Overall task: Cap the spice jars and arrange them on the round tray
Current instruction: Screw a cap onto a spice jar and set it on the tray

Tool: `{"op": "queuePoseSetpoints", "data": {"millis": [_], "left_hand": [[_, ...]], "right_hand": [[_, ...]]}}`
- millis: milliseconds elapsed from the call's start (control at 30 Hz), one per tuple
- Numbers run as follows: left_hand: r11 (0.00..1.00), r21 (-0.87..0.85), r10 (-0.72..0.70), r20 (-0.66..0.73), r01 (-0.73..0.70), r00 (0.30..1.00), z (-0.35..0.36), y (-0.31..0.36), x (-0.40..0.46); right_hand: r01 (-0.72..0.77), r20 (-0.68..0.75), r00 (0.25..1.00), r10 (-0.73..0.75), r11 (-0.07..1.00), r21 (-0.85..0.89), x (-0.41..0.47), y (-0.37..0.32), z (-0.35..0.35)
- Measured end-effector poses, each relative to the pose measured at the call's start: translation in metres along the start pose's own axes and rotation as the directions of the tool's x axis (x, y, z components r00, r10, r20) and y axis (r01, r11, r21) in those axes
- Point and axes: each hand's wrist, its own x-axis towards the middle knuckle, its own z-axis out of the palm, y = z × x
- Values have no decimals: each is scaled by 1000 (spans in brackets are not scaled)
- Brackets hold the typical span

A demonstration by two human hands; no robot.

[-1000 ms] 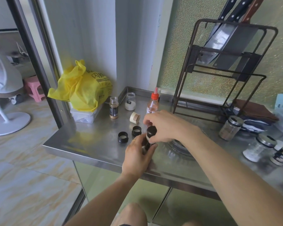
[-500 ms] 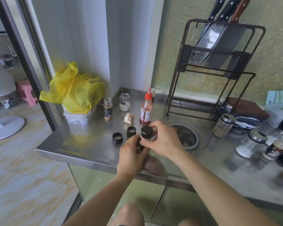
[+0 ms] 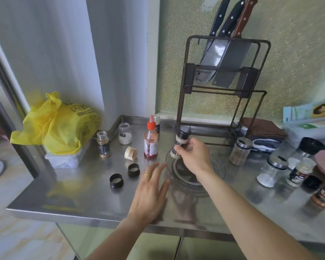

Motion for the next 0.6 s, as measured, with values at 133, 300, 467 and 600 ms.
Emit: {"op": "queuePoseSetpoints", "data": {"millis": [133,300,467,600], "left_hand": [[993,100,42,139,-56,989,12,-9,7],[981,164,75,167,-103,983,17,-13,9],[978,173,84,161,-112,983,17,-13,9],[980,172,77,153,-103,985,16,-10,8]], "right_hand": [[-17,6,1000,18,995,-103,23,11,8],[20,36,999,-15,987,-157,30,22,25],[23,46,999,-15,982,-186,29,25,25],[-16,50,998,24,986,-168,17,23,15]]}}
